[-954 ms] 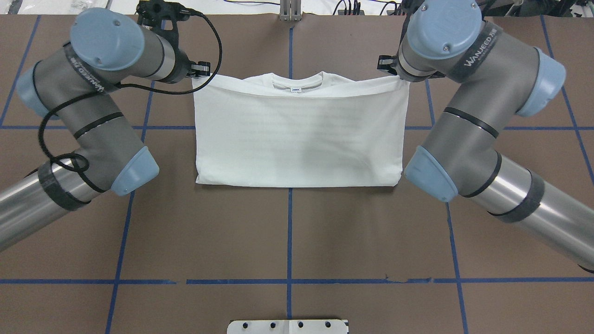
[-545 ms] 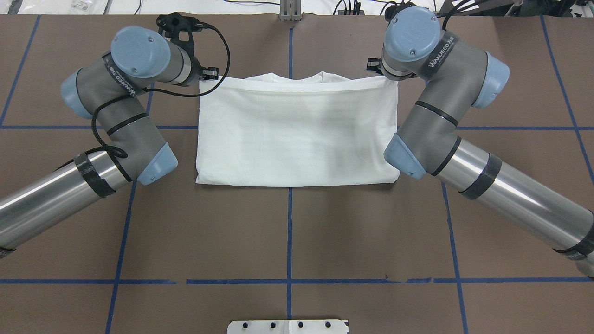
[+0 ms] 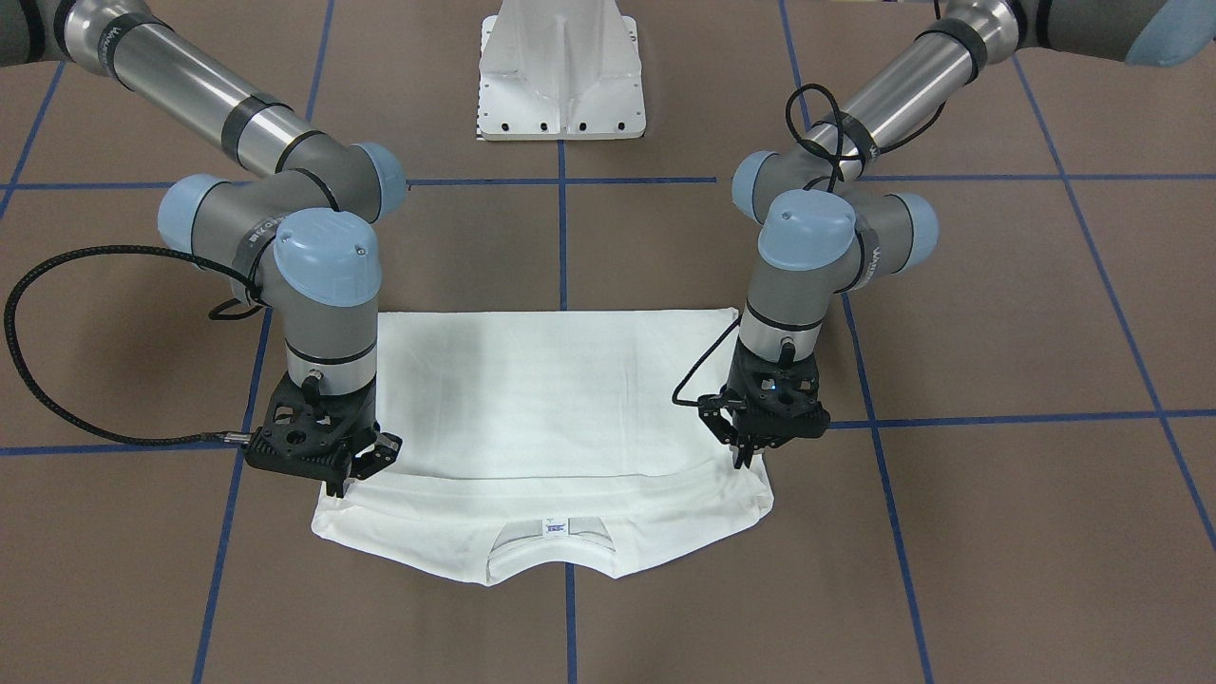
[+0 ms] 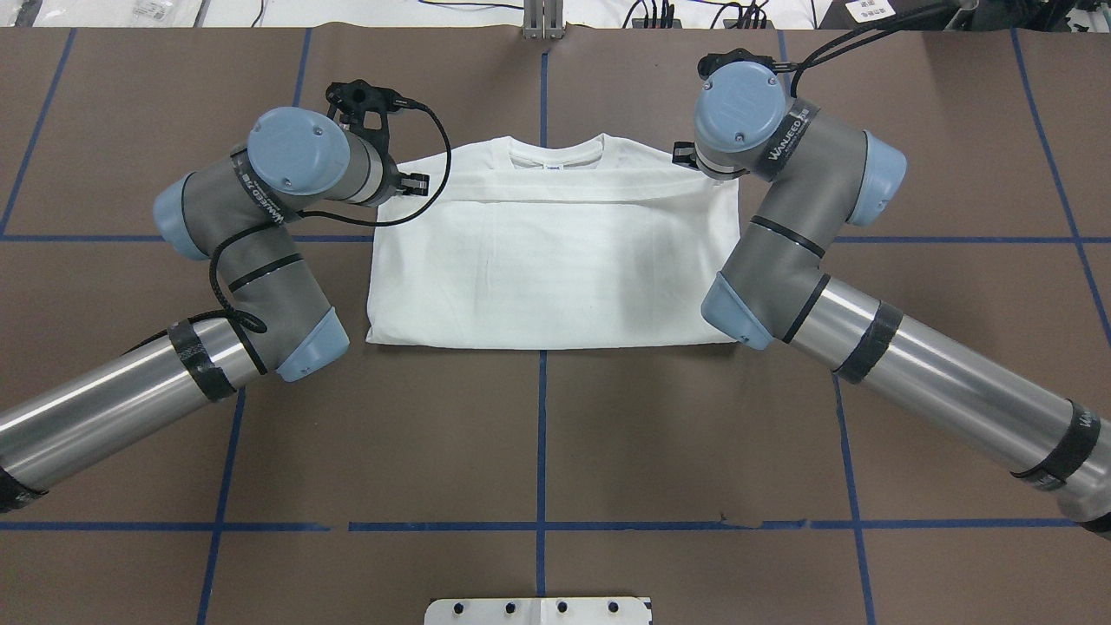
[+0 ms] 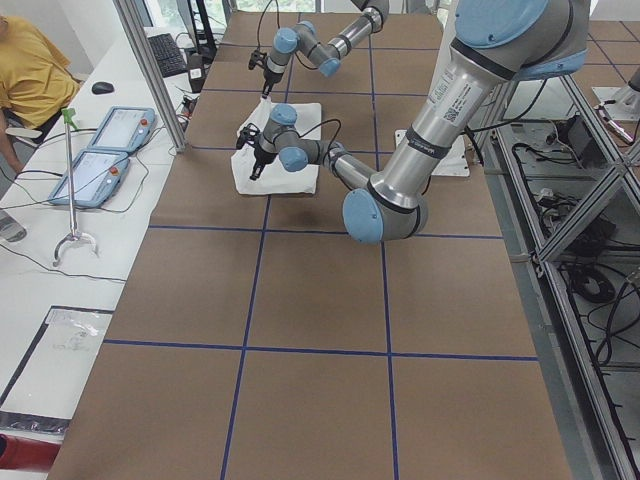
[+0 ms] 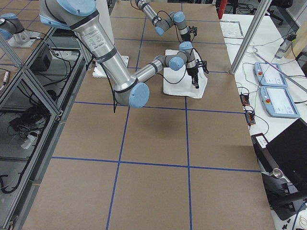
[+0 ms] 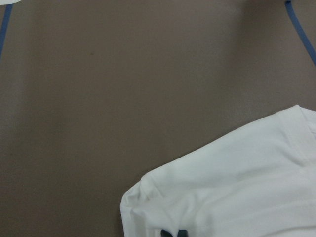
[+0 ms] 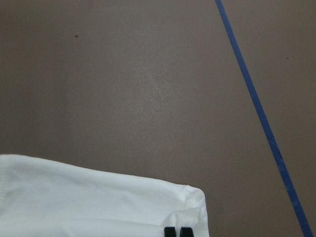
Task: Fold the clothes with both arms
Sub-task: 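Lower the hem onto the shirt near the collar and release both grippers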
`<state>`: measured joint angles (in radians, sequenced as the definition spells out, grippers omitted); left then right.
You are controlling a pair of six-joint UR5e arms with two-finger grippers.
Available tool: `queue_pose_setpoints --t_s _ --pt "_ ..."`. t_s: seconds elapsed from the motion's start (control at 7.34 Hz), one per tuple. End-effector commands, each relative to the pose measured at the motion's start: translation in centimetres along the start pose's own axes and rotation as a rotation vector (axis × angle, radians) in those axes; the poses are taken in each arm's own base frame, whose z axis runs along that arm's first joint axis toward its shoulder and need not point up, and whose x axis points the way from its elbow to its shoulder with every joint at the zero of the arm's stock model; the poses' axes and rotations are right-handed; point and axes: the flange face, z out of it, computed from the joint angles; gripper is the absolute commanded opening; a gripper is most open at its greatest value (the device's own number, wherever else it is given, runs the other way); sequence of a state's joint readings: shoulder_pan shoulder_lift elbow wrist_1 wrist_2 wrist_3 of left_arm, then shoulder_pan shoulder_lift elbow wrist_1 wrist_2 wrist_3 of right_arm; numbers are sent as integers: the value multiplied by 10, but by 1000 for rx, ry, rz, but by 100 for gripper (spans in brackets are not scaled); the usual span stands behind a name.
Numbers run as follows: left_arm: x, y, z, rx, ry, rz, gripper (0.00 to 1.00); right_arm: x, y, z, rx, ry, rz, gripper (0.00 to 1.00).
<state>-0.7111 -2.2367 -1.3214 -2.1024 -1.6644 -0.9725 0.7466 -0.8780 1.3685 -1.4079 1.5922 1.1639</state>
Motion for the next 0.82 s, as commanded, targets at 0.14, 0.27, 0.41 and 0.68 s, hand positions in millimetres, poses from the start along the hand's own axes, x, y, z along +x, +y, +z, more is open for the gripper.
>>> queue_pose_setpoints --t_s 0.14,0.27,0.41,0.68 --pt "2 -1 -6 16 24 33 99 -1 1 2 1 -3 -4 99" --pt "-5 -4 -16 36 47 92 100 0 -5 -7 2 -25 -38 100" --pt "-20 8 -27 53 71 108 100 6 -6 -15 12 -37 -93 100" --pt "-64 54 -45 79 159 106 100 36 9 -16 36 -90 -109 100"
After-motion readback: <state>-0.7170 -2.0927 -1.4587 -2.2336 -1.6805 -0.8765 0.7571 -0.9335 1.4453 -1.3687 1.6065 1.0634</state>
